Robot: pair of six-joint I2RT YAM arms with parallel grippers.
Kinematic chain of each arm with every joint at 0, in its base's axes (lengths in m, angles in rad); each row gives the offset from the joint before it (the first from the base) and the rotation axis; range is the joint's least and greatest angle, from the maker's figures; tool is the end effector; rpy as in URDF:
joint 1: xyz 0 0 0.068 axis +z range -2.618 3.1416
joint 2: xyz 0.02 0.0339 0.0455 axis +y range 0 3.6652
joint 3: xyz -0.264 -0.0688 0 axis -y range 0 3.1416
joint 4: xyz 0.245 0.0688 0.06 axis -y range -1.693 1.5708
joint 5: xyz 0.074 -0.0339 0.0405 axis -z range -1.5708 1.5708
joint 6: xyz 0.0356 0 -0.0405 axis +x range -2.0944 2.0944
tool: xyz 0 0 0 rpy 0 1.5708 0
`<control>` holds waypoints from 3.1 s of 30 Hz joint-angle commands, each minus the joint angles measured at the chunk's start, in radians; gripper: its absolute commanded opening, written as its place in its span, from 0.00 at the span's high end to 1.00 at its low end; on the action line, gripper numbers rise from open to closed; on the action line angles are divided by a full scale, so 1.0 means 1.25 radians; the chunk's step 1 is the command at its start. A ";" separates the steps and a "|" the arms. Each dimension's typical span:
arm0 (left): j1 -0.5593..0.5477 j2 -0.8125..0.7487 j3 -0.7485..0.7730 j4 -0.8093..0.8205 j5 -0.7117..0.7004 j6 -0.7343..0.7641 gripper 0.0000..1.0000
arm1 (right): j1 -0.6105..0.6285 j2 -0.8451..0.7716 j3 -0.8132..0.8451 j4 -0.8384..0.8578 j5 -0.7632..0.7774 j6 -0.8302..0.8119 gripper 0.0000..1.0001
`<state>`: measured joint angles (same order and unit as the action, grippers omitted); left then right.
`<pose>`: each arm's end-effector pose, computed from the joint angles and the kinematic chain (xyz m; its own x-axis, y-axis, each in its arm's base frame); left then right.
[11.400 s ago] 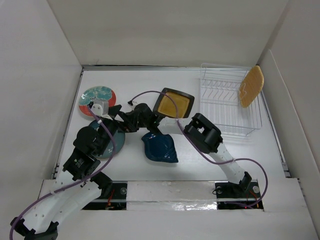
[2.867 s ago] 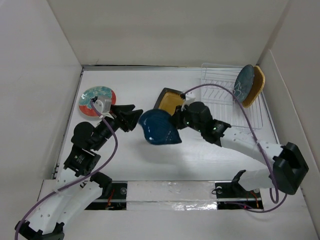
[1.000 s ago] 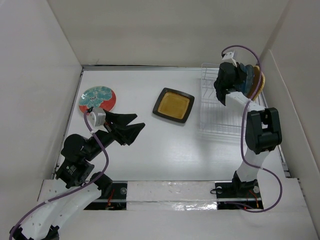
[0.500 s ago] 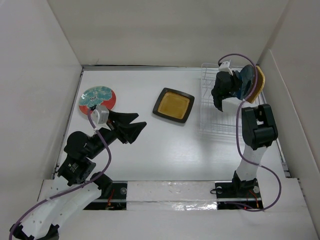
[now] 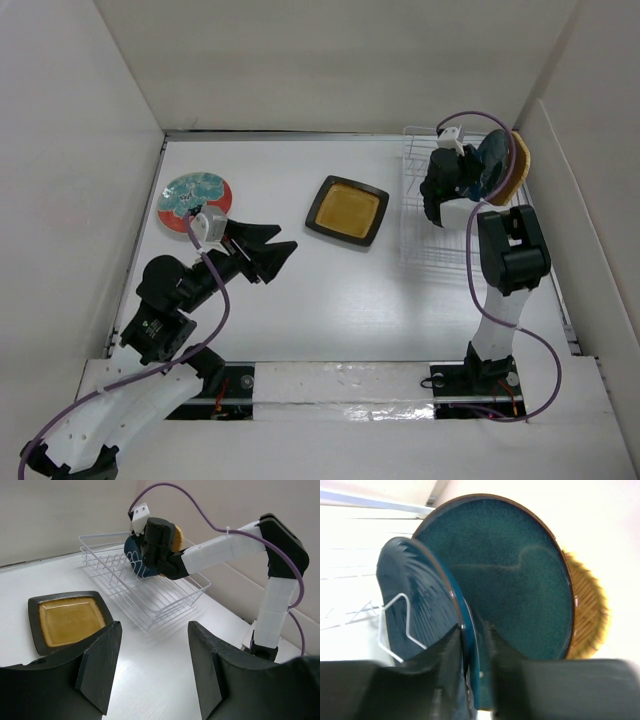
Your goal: Load the plates into the dish rack
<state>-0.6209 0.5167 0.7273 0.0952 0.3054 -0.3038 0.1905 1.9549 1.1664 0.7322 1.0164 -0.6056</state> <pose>0.0917 -0.0788 0.3863 -0.0021 -0.3493 -0.9370 0.8252 0.5286 -0.1989 0.4248 0.0511 0.2216 -0.4632 -0.3945 -0.7936 0.5719 0.5511 -0.6077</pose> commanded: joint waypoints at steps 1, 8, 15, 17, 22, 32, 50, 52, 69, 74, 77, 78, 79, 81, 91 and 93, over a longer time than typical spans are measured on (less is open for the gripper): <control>-0.004 0.019 0.027 0.021 -0.007 0.014 0.48 | 0.007 -0.059 0.019 0.039 0.031 0.099 0.64; -0.004 0.070 0.028 0.004 -0.022 0.022 0.60 | 0.030 -0.201 0.063 -0.265 -0.052 0.387 0.40; -0.004 0.173 0.032 -0.010 -0.049 0.025 1.00 | 0.126 -0.461 -0.106 -0.347 -0.201 0.671 0.56; -0.004 0.204 0.037 -0.022 -0.060 0.025 1.00 | 0.158 -0.517 -0.201 -0.328 -0.282 0.731 1.00; 0.030 0.339 0.039 -0.022 -0.020 -0.022 1.00 | 0.290 -0.651 -0.363 -0.275 -0.447 0.805 1.00; 0.030 0.563 0.128 -0.005 -0.113 -0.070 1.00 | 0.362 -0.792 -0.501 -0.270 -0.674 0.827 1.00; 0.262 1.133 0.600 -0.167 0.231 0.049 0.57 | 0.362 -0.926 -0.564 -0.252 -0.830 0.849 1.00; 0.271 1.200 0.648 -0.202 0.243 0.081 0.56 | 0.362 -0.934 -0.564 -0.258 -0.835 0.851 1.00; 0.311 1.464 0.854 -0.298 0.422 0.135 0.56 | 0.362 -0.912 -0.554 -0.264 -0.841 0.848 1.00; 0.311 1.497 0.849 -0.322 0.461 0.147 0.61 | 0.362 -0.909 -0.553 -0.269 -0.830 0.842 1.00; 0.311 1.506 0.839 -0.329 0.461 0.157 0.63 | 0.362 -0.906 -0.553 -0.273 -0.828 0.840 1.00; 0.311 1.508 0.838 -0.331 0.461 0.160 0.63 | 0.362 -0.904 -0.551 -0.273 -0.828 0.839 1.00; 0.311 1.510 0.836 -0.333 0.461 0.163 0.63 | 0.362 -0.901 -0.551 -0.274 -0.828 0.838 1.00; 0.303 1.511 0.826 -0.329 0.469 0.163 0.63 | 0.362 -0.896 -0.548 -0.275 -0.828 0.838 1.00; 0.264 1.526 0.815 -0.336 0.433 0.155 0.63 | 0.362 -0.883 -0.539 -0.285 -0.829 0.833 1.00; 0.264 1.526 0.812 -0.341 0.414 0.155 0.67 | 0.362 -0.885 -0.540 -0.289 -0.825 0.833 1.00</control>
<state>-0.2707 2.3741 1.7821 -0.2707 0.9081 -0.1379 0.6365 0.8593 0.4610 0.3637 -0.0227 0.4484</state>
